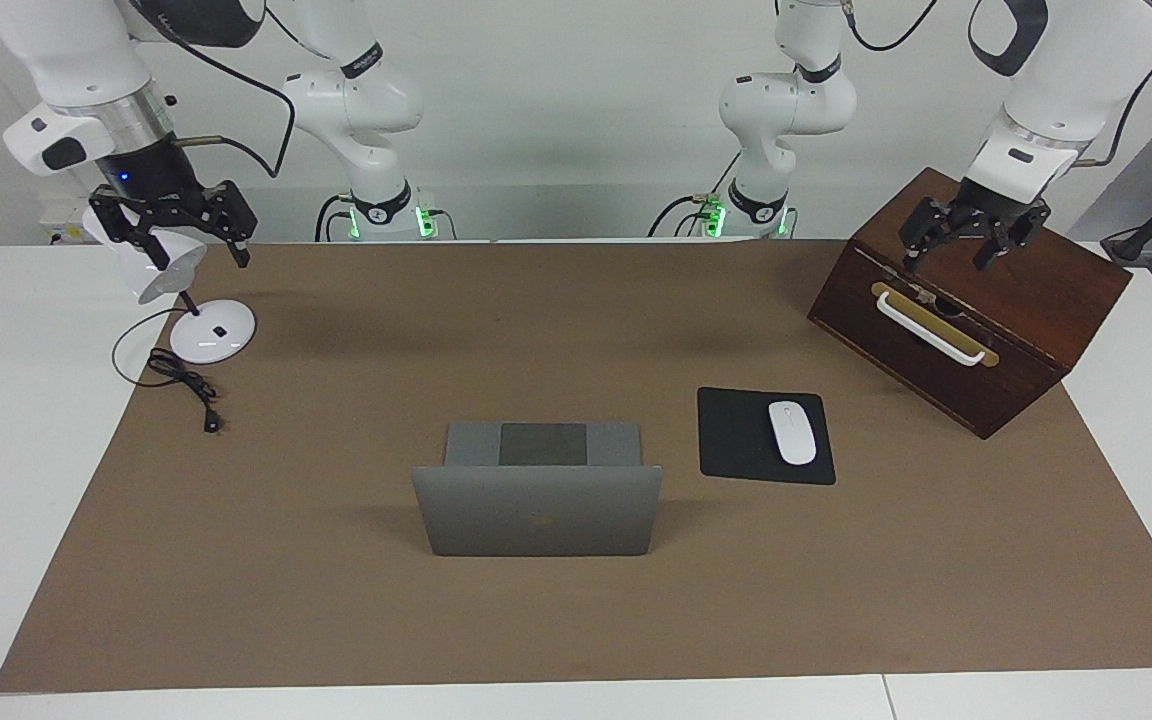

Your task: Close laptop with both arms

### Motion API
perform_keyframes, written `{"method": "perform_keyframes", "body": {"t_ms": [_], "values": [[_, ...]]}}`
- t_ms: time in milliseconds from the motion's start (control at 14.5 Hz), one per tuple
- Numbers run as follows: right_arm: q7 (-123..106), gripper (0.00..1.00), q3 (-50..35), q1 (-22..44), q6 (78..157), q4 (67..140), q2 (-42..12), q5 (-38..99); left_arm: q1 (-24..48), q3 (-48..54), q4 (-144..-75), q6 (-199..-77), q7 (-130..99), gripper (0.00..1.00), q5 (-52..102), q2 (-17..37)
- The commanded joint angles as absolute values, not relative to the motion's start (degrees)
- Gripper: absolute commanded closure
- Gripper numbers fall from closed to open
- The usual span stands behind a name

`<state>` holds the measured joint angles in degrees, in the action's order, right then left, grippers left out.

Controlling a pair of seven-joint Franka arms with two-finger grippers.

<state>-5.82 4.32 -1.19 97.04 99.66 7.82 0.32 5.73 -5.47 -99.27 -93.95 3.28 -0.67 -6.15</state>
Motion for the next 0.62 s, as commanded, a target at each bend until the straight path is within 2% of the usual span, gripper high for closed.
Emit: {"method": "perform_keyframes", "body": {"t_ms": [0,551], "values": [[-7.1,0.00,3.5,-2.4,97.9,100.1,8.4,0.1,5.8,-5.7,-98.2,-93.2,2.7,0.00,-0.1,-6.0],[-7.5,0.00,3.6,-2.3,98.3,99.8,8.4,0.1,5.8,-5.9,-98.3,-93.4,2.8,0.00,-0.1,-6.2]]}}
